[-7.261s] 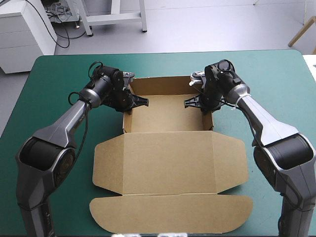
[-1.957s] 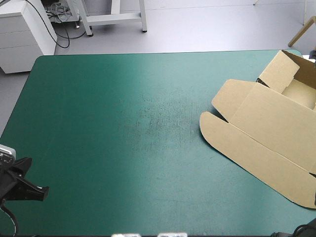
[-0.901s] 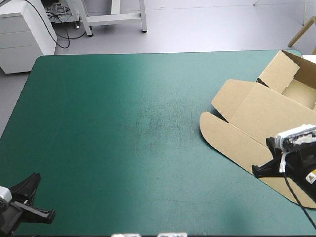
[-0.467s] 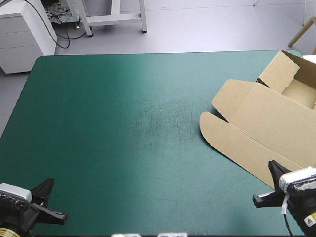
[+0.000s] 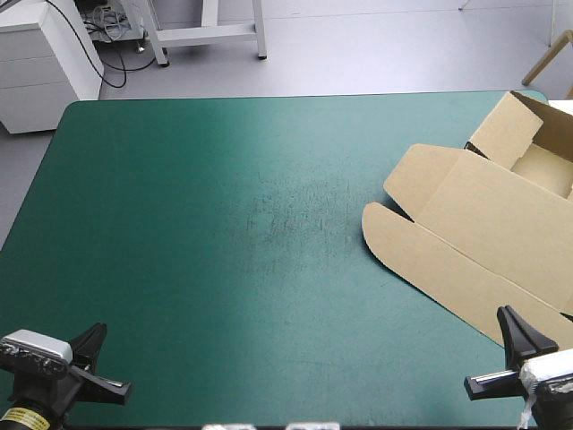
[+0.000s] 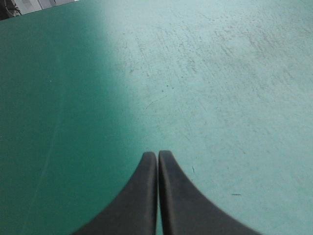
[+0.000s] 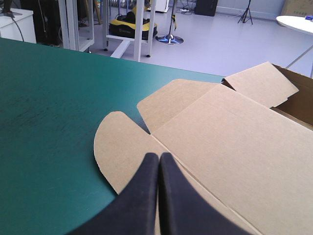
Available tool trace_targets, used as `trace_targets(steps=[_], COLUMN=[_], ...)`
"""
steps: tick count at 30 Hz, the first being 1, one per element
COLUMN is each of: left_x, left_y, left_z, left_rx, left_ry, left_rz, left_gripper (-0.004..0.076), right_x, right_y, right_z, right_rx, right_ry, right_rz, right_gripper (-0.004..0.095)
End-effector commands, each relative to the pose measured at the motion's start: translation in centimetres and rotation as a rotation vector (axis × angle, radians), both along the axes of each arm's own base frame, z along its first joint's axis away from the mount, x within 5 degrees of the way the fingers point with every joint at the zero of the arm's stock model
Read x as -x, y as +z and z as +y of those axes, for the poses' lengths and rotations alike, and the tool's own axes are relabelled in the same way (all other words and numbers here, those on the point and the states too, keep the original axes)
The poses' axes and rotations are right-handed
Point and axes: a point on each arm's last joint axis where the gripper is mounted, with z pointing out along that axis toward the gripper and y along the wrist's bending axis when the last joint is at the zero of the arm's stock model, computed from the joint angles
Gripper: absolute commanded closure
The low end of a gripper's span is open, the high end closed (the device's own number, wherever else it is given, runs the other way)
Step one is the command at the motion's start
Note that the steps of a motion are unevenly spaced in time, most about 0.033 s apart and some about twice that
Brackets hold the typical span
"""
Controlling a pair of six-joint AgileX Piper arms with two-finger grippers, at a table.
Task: Fold the box
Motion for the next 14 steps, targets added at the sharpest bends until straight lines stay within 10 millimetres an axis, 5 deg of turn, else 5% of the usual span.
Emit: trace_targets(steps=[1,14], left_x=[-0.24,-0.24], left_y=[1.35,1.33], left_z=[-0.16,-0.16], left_rx=[0.022,0.022], left_ry=[-0.013,-0.013], left_rz=[-0.085,-0.083], left_gripper=[0.0734,0.0734], right_x=[0.29,0.34], right_y=[1.21,1.24], right_z=[-0.39,-0.56], right_rx=[-0.033,-0.049], right_ry=[-0.040,-0.059], right_rz=[-0.090,-0.094], right_gripper=[0.0927,0.0927])
